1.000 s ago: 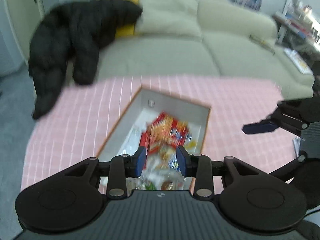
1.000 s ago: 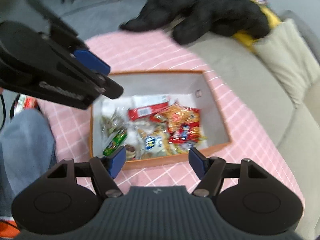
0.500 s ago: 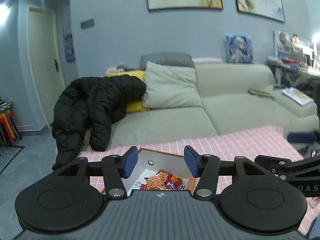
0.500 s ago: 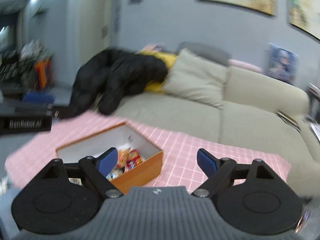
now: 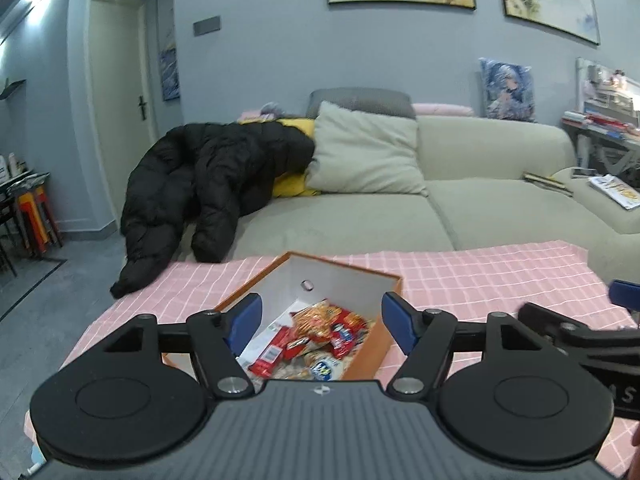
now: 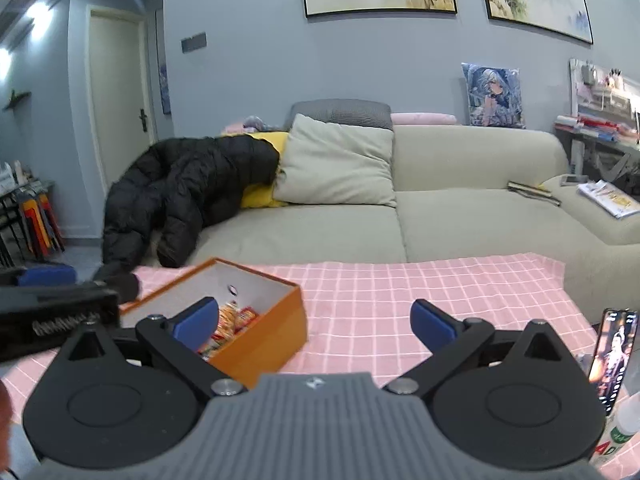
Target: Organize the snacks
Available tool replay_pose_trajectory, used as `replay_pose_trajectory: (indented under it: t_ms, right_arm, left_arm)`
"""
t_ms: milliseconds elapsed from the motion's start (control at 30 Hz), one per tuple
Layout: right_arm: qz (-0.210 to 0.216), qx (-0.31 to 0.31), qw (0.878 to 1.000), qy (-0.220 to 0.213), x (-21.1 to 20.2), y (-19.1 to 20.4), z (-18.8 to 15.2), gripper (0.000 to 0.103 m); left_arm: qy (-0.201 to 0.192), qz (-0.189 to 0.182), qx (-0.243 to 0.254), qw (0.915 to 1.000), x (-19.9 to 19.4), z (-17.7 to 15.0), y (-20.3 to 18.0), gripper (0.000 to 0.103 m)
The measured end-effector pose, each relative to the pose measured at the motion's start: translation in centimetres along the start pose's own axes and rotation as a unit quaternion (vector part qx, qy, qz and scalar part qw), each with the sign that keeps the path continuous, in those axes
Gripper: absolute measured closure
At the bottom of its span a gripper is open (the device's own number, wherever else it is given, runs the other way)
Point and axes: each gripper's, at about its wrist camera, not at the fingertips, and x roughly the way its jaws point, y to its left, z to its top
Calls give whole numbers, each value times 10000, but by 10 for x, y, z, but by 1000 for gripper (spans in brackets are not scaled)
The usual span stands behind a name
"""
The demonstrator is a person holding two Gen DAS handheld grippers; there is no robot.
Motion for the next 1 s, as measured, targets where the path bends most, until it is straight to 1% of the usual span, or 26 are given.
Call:
replay_pose_trajectory:
  t_ms: [200, 300, 600, 1000]
  right_arm:
    - [-77, -71, 9995, 287, 18, -5, -16, 4]
    - [-91, -48, 9990, 424, 22, -7, -20, 4]
    - [-63, -13, 9988, 482, 26, -7, -21, 4]
    - [3, -61, 9990, 433, 22, -5, -20, 4]
  left_arm:
    - [351, 28, 27, 9994, 16, -18, 2, 22]
    - [450, 8, 55, 9990, 20, -24, 1, 22]
    - [507, -18, 91, 9987, 23, -24, 1, 22]
    - [507, -19, 108, 9987, 23, -24, 1, 22]
